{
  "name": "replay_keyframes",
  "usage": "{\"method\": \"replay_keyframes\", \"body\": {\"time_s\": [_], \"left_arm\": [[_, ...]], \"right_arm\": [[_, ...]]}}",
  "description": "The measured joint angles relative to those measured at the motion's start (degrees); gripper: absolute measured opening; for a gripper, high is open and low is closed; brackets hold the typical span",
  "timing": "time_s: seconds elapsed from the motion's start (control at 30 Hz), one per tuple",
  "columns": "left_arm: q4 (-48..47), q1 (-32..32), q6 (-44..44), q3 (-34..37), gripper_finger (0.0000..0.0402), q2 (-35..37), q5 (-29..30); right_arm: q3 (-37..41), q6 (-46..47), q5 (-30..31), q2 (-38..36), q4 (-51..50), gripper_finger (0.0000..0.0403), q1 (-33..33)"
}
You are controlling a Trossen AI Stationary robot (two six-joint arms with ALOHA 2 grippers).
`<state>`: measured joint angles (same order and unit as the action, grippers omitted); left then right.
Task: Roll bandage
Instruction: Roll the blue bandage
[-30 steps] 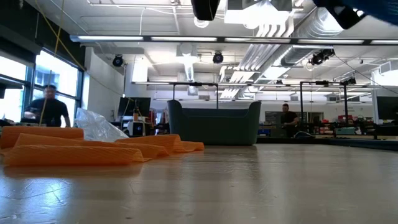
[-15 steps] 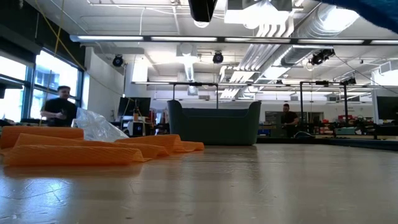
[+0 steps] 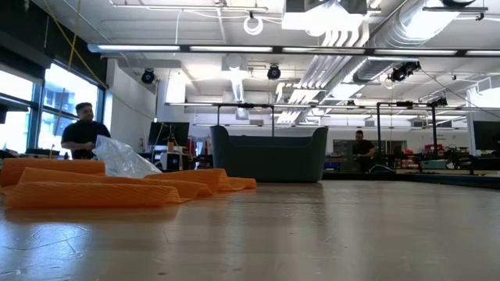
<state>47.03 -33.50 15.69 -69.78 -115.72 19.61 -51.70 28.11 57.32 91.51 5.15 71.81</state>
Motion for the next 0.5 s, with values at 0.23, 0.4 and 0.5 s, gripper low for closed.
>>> {"method": "replay_keyframes", "body": {"time_s": [0.23, 0.4, 0.5], "left_arm": [[4.8, 2.0, 1.9, 0.0, 0.0012, 0.0, -4.1], [6.1, 3.3, 3.6, 0.0, 0.0012, 0.0, -4.5], [6.1, 4.0, 5.2, 0.0, 0.0012, 0.0, -4.5]], "right_arm": [[0.0, -21.4, 7.6, 9.2, 27.6, 0.0144, 0.9], [0.0, -42.2, 12.7, 8.9, 37.3, 0.0144, 3.1], [0.0, -53.2, 13.2, 8.2, 38.3, 0.0144, 3.5]]}}
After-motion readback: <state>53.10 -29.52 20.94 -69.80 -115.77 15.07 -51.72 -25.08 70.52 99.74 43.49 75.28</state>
